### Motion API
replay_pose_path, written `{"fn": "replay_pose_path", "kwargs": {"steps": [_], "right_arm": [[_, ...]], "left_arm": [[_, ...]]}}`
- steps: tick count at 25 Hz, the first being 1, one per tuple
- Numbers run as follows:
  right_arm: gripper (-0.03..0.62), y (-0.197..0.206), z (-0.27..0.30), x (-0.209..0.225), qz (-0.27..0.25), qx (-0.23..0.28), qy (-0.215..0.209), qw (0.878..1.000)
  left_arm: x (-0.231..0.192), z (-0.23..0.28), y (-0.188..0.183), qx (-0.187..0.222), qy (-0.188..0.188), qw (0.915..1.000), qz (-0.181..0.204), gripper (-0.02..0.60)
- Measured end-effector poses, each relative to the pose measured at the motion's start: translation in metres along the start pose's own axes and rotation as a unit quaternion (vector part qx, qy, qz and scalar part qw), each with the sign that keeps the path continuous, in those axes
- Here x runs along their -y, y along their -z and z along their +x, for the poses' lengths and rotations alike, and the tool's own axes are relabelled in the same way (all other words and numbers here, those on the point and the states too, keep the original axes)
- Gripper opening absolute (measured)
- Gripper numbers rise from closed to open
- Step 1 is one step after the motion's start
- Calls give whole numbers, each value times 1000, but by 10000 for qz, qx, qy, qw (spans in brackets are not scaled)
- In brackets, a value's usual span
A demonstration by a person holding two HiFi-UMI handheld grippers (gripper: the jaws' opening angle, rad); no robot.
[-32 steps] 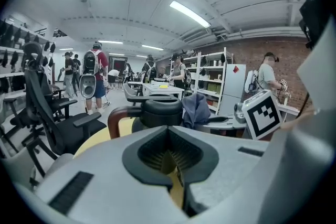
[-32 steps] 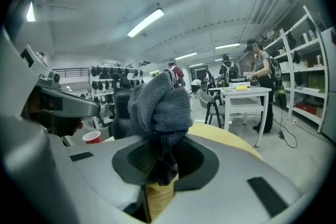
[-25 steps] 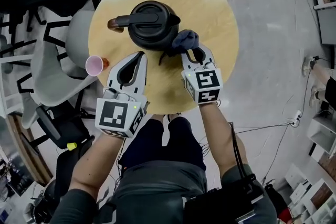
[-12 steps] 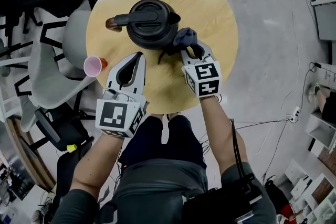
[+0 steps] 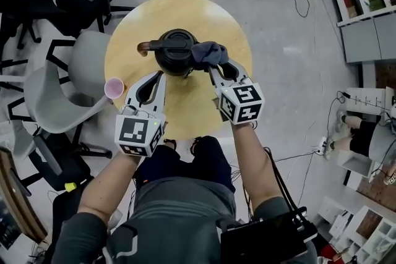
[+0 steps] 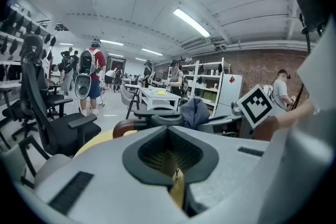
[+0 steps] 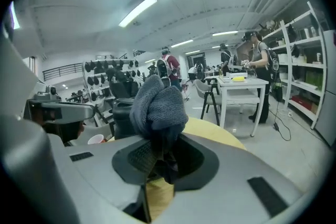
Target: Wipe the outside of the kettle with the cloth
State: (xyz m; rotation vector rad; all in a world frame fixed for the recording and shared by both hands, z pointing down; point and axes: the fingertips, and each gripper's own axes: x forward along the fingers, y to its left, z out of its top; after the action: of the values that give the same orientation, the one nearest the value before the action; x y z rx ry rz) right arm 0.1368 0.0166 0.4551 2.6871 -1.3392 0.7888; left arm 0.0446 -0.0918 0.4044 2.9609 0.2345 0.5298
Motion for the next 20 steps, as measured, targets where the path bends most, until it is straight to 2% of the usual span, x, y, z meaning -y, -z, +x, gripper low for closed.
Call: {"fn": "replay_pose_path", "kwargs": {"steps": [6, 11, 14, 20], "right_arm": [[86, -6, 24, 8, -146, 35, -347, 9993], [84, 17, 47, 19, -152, -61, -828, 9964], [84, 40, 61, 24, -195, -327, -1081, 9934], [84, 78, 85, 29, -340, -807, -1420, 9860]], "left_arm": [[2, 15, -6, 94, -229, 9996, 144, 9], [2, 20, 16, -140, -836, 9964, -23, 9], [-1, 24, 29, -268, -1193, 9923, -190, 9], [-7, 33, 36, -182, -1750, 9833, -467, 9]]}}
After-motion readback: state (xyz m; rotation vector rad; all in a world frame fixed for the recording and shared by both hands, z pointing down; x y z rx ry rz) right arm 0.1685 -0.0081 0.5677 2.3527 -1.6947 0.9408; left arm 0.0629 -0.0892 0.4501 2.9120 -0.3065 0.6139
